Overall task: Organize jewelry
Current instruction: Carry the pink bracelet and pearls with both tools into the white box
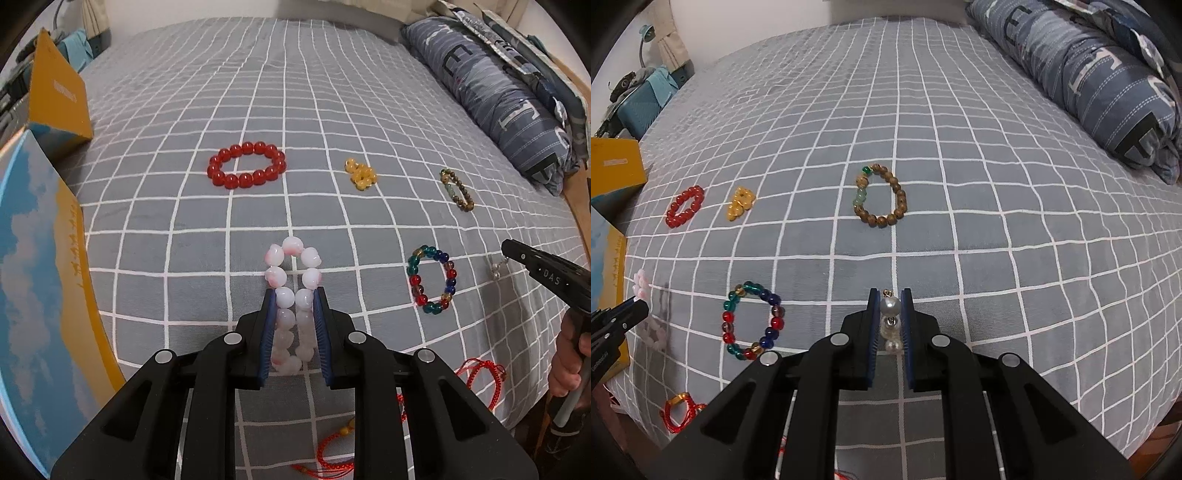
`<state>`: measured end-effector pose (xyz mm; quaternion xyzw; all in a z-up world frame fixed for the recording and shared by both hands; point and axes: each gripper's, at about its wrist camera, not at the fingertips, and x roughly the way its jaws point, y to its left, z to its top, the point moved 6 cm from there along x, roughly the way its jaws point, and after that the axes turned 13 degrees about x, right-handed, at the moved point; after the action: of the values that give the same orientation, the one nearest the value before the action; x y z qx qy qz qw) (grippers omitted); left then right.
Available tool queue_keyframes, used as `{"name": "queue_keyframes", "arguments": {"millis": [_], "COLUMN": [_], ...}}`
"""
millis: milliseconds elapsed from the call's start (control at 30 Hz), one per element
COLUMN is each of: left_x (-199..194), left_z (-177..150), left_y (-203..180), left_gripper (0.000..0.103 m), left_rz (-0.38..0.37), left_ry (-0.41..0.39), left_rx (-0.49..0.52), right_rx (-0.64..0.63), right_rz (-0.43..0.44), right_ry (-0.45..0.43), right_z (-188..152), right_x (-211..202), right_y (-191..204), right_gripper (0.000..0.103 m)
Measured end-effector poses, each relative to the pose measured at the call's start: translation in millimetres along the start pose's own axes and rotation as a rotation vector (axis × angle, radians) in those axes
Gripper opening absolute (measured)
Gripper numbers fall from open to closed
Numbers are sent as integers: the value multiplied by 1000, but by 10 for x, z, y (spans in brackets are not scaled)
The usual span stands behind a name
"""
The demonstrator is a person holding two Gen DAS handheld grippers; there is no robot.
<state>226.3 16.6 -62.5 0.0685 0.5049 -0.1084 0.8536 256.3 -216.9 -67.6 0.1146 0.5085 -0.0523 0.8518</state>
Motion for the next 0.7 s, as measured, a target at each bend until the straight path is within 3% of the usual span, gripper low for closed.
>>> {"name": "queue_keyframes", "arguments": {"millis": [700], "left_x": [-367], "left_z": [227], "left_y": [58], "left_gripper": [20], "left_rz": [61], "left_ry": [-81], "left_rx": [22], "right_rx": [-26], "right_rz": [22], "right_ry": [-81], "right_z": [87], "right_x": [-421], "right_y": [197], "right_gripper": [11]}}
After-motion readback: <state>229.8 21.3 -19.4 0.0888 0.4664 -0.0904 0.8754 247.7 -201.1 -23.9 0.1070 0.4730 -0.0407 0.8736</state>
